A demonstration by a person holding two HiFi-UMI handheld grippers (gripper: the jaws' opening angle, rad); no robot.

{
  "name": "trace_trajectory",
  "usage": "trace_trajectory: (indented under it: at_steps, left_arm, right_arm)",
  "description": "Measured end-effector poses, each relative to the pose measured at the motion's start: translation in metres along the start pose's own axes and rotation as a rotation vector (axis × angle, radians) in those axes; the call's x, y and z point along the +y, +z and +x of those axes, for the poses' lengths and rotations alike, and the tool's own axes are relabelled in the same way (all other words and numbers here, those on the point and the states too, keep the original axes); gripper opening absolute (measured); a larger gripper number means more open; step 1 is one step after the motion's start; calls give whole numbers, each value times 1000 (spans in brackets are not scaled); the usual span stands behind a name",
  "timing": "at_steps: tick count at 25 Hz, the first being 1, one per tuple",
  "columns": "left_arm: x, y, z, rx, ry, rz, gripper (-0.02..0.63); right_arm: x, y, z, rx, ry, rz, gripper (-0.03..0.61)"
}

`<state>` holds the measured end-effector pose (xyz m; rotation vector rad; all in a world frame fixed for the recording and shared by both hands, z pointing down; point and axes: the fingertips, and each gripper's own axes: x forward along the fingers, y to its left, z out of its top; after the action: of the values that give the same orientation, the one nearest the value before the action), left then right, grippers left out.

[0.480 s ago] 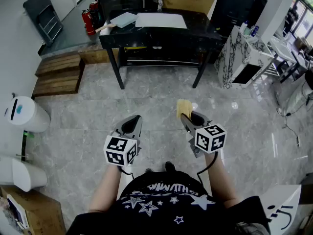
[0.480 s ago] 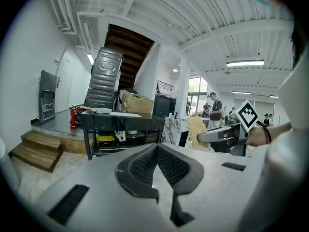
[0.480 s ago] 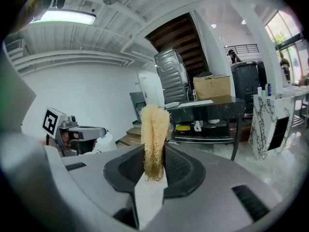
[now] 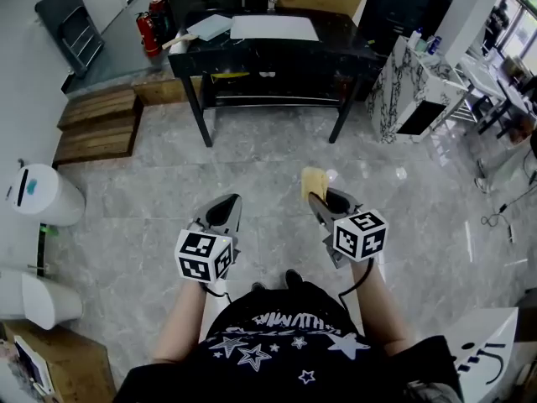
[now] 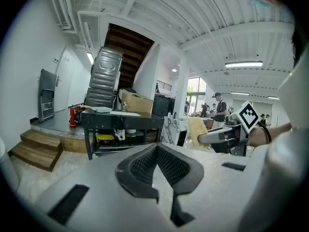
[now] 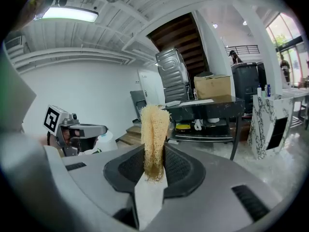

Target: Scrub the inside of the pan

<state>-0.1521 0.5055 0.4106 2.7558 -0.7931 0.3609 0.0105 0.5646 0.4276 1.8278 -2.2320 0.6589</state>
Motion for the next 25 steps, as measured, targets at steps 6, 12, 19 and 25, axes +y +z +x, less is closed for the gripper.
trace_trajectory:
  at_steps: [6,12,19,25]
  left_arm:
    - [8,-12,-12,11,12,-12,8]
    - [13,-18,-7,26,17,-31,8]
    - [41,-14,30,37,45,-41,8]
    - [80,13,108,50,69,-46,8]
  right_arm:
    - [11,-7,2,1,-13,-15,87]
    - [8,-7,13,7,8,-13,89]
    - [-25,15,61,-14,36,-6,91]
    - [-90,51,121,-28,52,26,91]
